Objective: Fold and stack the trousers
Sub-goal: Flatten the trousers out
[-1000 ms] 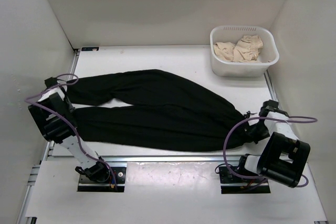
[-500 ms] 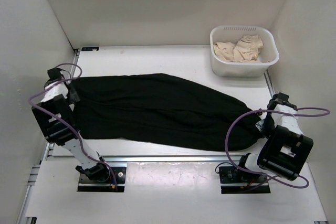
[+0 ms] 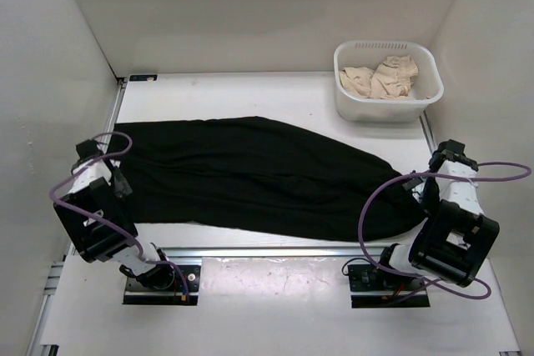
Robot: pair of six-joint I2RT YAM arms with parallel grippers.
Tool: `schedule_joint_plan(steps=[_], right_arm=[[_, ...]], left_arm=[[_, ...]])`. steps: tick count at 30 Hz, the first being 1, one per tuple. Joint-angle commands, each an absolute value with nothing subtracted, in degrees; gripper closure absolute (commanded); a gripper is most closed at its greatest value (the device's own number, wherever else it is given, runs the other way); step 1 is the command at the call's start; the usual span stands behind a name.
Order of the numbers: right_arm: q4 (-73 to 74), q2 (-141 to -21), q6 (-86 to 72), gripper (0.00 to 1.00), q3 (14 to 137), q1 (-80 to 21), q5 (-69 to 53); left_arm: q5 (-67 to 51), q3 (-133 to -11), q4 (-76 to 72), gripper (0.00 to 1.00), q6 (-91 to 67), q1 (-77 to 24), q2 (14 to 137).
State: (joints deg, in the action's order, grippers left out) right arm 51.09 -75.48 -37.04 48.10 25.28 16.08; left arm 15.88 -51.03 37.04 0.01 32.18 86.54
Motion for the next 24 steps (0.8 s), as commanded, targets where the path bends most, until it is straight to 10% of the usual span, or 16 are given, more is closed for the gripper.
schedule_joint_plan(steps=[1,10,24], right_arm=[[54.49,-73.58,-36.65,0.05,52.02,25.49,18.02],[56.60,-72.59,-36.65,0.05,66.43,20.75,14.60],[46.24,-97.44,-41.65,0.06,81.73,8.61,10.47]], left_arm=[[17.30,-43.35,33.15,0.16,0.00,32.78,85.87],[27.42,-35.16,26.19,0.15,0.00,35.77,76.92],[10.00,-86.90,42.36,0.07,0.00,24.97,106.06]])
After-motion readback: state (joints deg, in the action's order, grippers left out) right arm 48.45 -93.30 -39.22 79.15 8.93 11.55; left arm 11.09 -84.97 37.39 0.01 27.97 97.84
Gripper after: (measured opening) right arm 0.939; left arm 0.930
